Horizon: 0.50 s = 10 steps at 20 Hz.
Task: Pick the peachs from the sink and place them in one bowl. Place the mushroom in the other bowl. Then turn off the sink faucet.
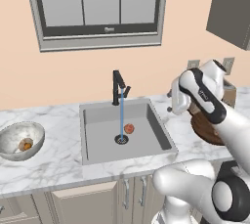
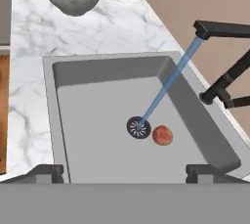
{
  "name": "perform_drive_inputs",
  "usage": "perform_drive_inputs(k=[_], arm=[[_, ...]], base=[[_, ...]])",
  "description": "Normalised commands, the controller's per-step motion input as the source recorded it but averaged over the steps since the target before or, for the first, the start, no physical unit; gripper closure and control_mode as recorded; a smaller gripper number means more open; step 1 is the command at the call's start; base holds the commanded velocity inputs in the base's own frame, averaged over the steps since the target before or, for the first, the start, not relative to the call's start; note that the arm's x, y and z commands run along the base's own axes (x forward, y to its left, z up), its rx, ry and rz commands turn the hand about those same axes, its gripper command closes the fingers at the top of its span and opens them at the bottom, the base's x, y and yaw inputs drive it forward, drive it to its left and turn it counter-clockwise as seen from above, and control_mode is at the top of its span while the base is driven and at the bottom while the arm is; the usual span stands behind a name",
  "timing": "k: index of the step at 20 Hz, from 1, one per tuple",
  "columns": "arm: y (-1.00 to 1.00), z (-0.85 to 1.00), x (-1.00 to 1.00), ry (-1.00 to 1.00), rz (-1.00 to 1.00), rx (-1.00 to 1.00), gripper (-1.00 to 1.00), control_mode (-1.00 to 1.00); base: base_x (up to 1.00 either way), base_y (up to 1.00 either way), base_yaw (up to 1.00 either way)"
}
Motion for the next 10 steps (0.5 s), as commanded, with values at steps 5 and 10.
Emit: perform_drive_inputs(k=[5, 10], arm=[[0.60, -0.29, 0.31, 0.00, 0.25, -0.03, -1.00, -1.00], [0.48, -0.59, 0.29, 0.03, 0.21, -0.09, -1.00, -1.00]], base=[[0.00, 0.00, 0.00], [0.00, 0.00, 0.00]])
